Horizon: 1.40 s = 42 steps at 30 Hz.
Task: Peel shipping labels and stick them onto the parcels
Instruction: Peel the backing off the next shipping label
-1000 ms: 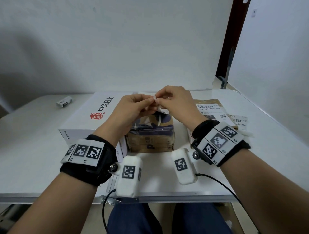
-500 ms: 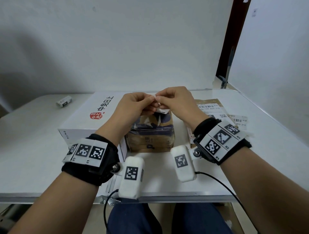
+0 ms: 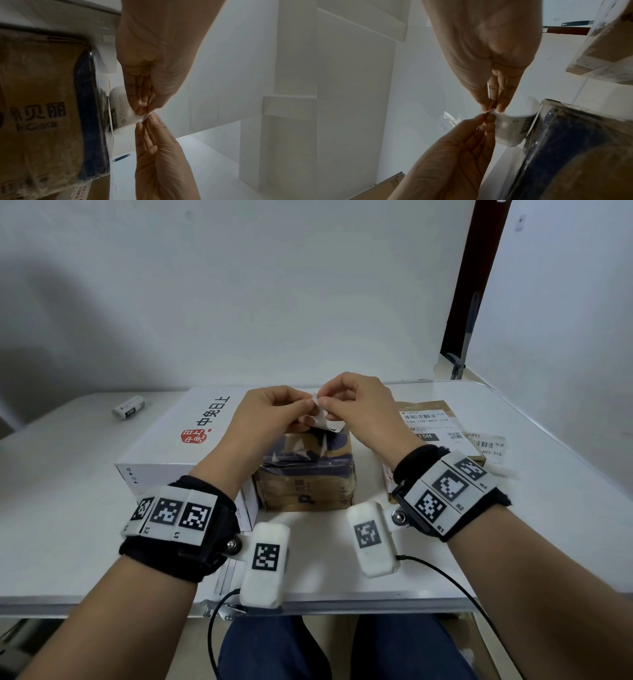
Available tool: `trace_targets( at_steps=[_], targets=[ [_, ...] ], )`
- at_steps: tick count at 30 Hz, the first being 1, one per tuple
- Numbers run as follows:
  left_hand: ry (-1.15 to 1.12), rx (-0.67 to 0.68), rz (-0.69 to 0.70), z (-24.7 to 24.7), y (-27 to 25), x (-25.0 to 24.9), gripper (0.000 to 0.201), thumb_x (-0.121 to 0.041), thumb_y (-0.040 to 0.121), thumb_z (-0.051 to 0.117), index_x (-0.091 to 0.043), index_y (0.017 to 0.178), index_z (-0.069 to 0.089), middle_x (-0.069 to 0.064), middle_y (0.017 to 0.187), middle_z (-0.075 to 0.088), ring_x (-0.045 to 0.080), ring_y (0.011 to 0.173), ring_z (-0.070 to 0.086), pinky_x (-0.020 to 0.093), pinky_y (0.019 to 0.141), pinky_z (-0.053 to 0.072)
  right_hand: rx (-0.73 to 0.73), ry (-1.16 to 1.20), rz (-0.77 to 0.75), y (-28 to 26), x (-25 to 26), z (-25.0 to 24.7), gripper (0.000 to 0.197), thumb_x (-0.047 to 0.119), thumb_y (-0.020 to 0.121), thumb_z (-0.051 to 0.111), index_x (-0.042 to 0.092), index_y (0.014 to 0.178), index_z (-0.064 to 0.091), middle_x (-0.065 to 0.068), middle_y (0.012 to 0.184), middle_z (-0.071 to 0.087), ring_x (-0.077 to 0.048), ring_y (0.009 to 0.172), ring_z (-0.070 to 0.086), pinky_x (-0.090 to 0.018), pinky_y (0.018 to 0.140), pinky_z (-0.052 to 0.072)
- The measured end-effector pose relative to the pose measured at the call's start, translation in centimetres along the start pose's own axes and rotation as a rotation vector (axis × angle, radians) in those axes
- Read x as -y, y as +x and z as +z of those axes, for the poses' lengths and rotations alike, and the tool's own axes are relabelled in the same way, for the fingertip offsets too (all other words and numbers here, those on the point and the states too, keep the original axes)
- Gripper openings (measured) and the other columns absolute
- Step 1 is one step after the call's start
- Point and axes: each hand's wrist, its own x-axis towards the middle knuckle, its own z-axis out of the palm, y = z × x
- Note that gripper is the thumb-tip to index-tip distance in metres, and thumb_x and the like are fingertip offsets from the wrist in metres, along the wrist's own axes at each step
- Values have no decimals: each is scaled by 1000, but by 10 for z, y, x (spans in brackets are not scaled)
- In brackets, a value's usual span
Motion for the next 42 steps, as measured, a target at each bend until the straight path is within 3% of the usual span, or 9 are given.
trace_targets(
  at_steps=[8, 15, 23, 31, 34, 37, 42],
  targets=[
    [-15, 29, -2, -3, 0, 2, 12, -9, 89, 64, -1, 93, 73, 15, 87, 73, 20, 76, 66, 31, 83, 57, 26, -42, -27, -2, 0, 0, 10, 19, 82, 72, 14, 90, 73, 2, 87, 74, -10, 85, 70, -33, 87, 57],
    [97, 13, 48, -2, 1, 2, 16, -12, 91, 62, 0, 98, 72, 14, 87, 73, 12, 70, 67, 22, 73, 57, 39, -14, -5, -1, 0, 1, 11, 15, 83, 71, 11, 93, 74, -2, 85, 74, -13, 82, 72, -31, 82, 59],
    [87, 38, 24, -1, 2, 3, 14, -12, 92, 62, -2, 93, 72, 12, 86, 73, 11, 70, 68, 21, 72, 57, 33, 17, 38, -1, -1, -1, 11, 18, 88, 67, 12, 94, 75, -4, 84, 75, -18, 72, 72, -34, 81, 60],
    [-11, 64, -14, -4, 2, 2, 9, -8, 87, 66, -6, 92, 73, 13, 90, 73, 15, 73, 66, 24, 74, 56, -13, -17, -23, -2, -2, -2, 9, 16, 85, 69, 13, 90, 76, -2, 83, 75, -16, 80, 72, -35, 84, 58],
    [-40, 48, -33, -5, 1, 1, 10, -10, 89, 65, -6, 93, 73, 11, 89, 74, 13, 71, 65, 22, 74, 56, -8, -26, -36, -1, 0, -3, 9, 18, 85, 70, 13, 90, 76, 0, 82, 74, -14, 79, 72, -30, 82, 58],
    [-33, 41, -36, -4, 0, 1, 13, -13, 89, 65, -4, 94, 72, 12, 90, 73, 12, 70, 64, 22, 74, 57, 4, -76, -74, -2, 2, -3, 9, 18, 85, 69, 13, 89, 75, 4, 78, 71, -11, 77, 69, -18, 71, 53],
    [16, 17, -17, -2, -1, 1, 11, -13, 89, 66, -5, 88, 72, 11, 85, 73, 12, 68, 64, 22, 73, 56, 26, -109, -95, -2, 2, -4, 9, 16, 85, 68, 14, 90, 76, 2, 82, 72, -12, 80, 69, -23, 77, 55]
  ],
)
